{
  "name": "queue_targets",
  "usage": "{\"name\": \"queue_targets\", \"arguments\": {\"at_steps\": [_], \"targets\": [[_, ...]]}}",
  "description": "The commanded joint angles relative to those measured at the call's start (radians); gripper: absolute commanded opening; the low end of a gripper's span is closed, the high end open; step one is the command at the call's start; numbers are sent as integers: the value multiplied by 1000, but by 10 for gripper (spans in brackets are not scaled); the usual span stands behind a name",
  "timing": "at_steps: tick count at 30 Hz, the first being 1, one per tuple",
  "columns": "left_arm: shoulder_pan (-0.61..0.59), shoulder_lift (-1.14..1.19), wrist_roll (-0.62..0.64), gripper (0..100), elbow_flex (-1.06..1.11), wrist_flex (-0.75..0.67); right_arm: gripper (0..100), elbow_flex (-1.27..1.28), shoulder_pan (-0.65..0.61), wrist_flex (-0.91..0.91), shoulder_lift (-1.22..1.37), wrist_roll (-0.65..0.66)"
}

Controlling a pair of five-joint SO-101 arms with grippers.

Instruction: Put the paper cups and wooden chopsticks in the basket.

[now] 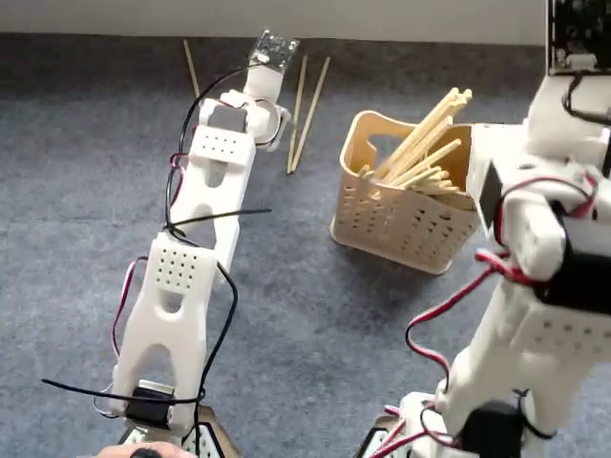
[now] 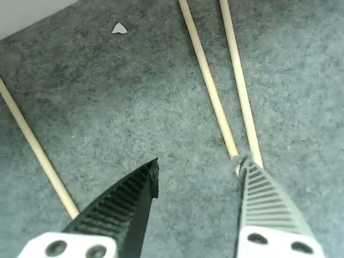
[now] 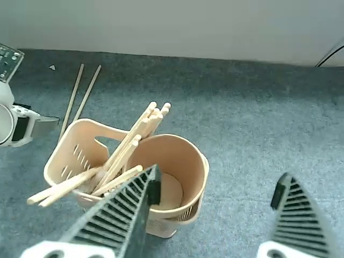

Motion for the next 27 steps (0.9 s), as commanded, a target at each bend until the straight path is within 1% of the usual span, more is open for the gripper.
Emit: {"name": "queue_targets", "arguments": {"at_steps": [1, 5, 7, 13, 18, 22, 24, 27], "targets": [[30, 54, 3, 255, -231, 66, 321, 183, 5, 12, -174, 54], [5, 85, 5, 255, -372, 143, 321, 490, 5, 7, -317, 117], [-5, 87, 35, 255, -397, 149, 321, 650, 5, -10, -383, 141], [67, 90, 46, 256, -341, 149, 321, 1093, 5, -213, -657, 130], [76, 90, 46, 258, -272, 129, 321, 1425, 5, -283, -881, 130], [73, 91, 46, 259, -199, 86, 321, 1621, 22, -354, -1046, 144], [74, 91, 46, 259, -163, 66, 321, 1658, 48, -389, -1118, 181], [79, 91, 46, 259, -114, 57, 321, 1721, 76, -437, -1196, 192]]}}
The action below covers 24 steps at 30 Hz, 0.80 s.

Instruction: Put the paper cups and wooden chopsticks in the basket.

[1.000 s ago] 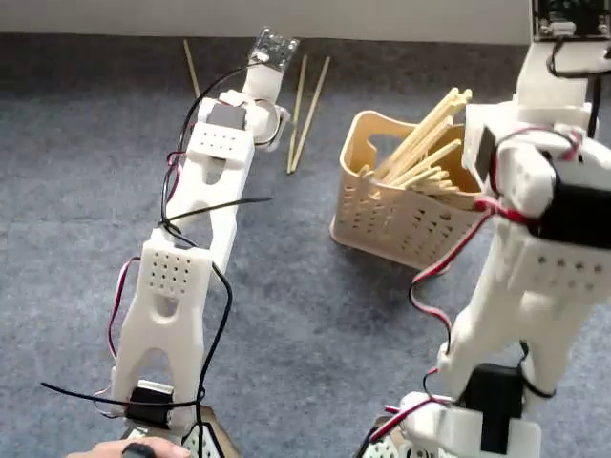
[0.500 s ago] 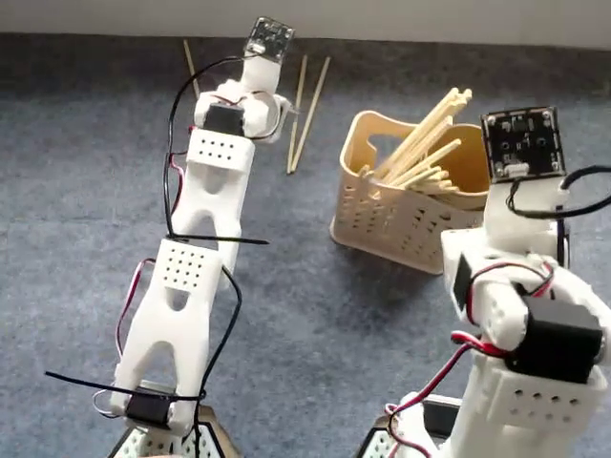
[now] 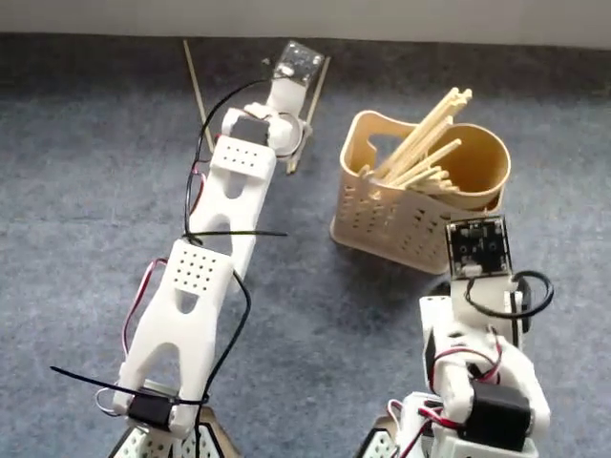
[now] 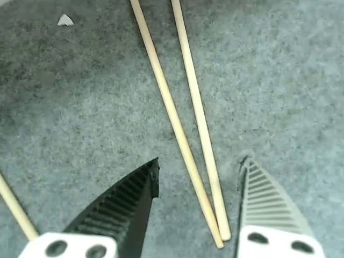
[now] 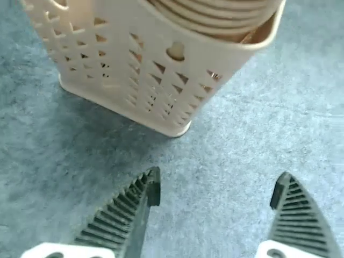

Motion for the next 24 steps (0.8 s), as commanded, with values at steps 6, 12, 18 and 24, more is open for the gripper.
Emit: {"name": "queue_targets", "arguments": {"at_steps": [6, 12, 18, 24], "targets": [[10, -18, 60, 256, 102, -77, 321, 272, 61, -199, -127, 14], [-1, -18, 87, 225, 193, -172, 321, 440, 58, -326, -176, -87], [-2, -16, 87, 0, 269, -258, 321, 579, 56, -389, -266, -98], [-12, -24, 89, 8, 269, -216, 321, 648, 54, -389, -352, -98]]}}
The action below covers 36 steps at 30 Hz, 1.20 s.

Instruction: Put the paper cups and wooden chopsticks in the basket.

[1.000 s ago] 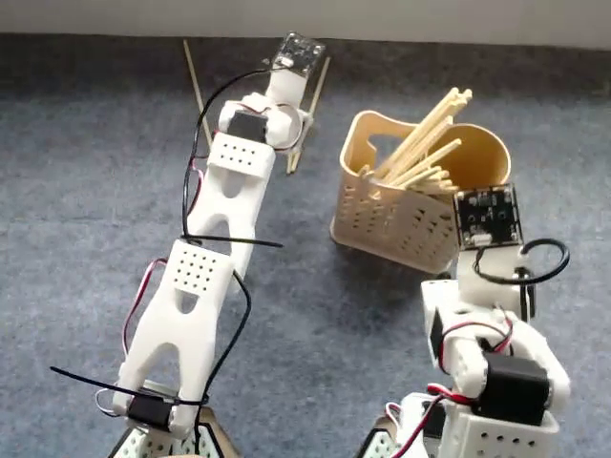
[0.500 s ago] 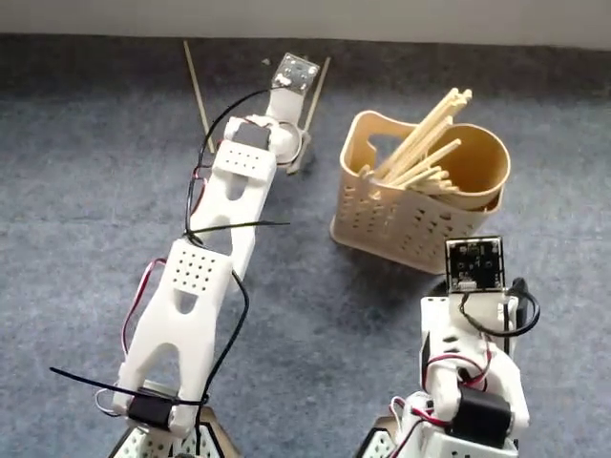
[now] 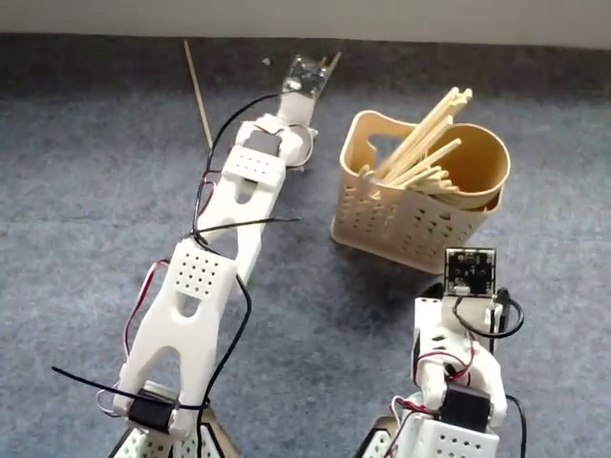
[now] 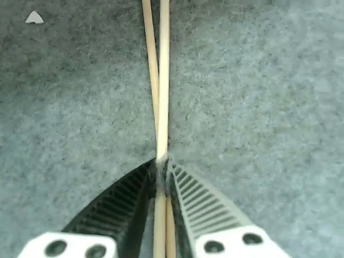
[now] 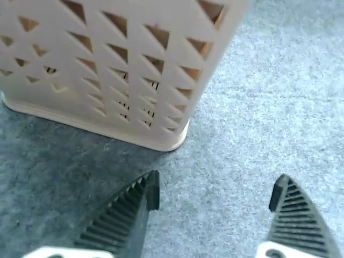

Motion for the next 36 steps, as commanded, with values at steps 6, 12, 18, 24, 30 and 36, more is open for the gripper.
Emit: {"name": "queue_targets", "arguments": {"at_steps": [6, 12, 18, 24, 30, 36], "targets": [[-77, -13, 64, 7, -189, 308, 321, 48, 5, -77, -18, -6], [-113, -18, 64, 7, -538, 563, 321, 67, 7, -105, -18, -6], [-90, -65, 71, 11, -515, 585, 321, 67, 7, -105, -18, -6], [-44, -61, 69, 11, -507, 516, 321, 68, 7, -105, -18, -6], [-7, -47, 69, 11, -463, 374, 321, 68, 4, -105, -18, -6], [19, 24, 71, 133, -381, 333, 321, 68, 4, -105, -18, -6]]}}
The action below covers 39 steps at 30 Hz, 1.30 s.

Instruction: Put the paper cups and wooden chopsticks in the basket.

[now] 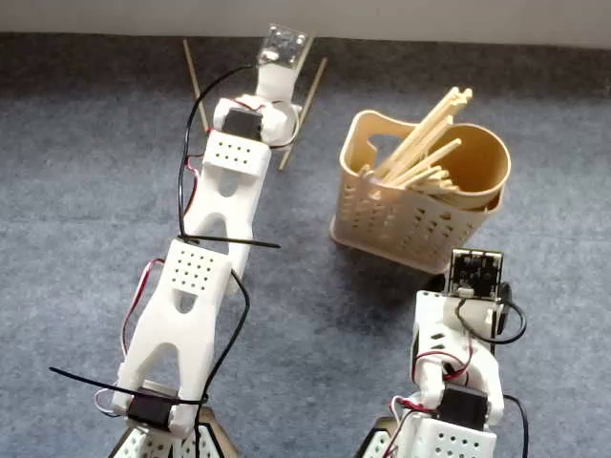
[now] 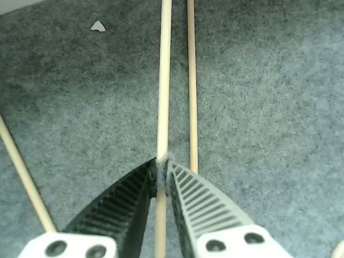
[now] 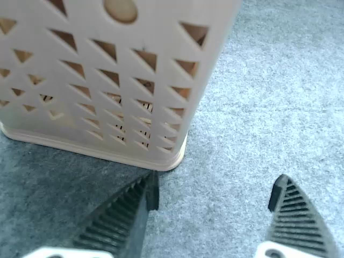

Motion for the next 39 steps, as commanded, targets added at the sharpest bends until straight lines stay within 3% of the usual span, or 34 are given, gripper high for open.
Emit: {"name": "queue_targets", "arguments": {"at_steps": [1, 8, 15, 21, 34, 36, 39], "targets": [[33, 8, 8, 143, 8, -17, 321, 24, 5, -22, -10, -6], [13, 25, 6, 143, 4, 17, 321, 44, -19, -21, -10, -6], [-28, -13, 6, 148, 12, -153, 321, 48, -19, -21, -10, -6], [-27, -10, 8, 216, 21, -167, 321, 48, -19, -21, -10, -6], [-38, -12, 6, 241, 288, -270, 321, 48, -19, -21, -10, -5], [-33, -12, 6, 226, 295, -269, 321, 48, -19, -21, -10, -5], [-31, -12, 6, 113, 295, -267, 321, 48, -19, -21, -10, -5]]}}
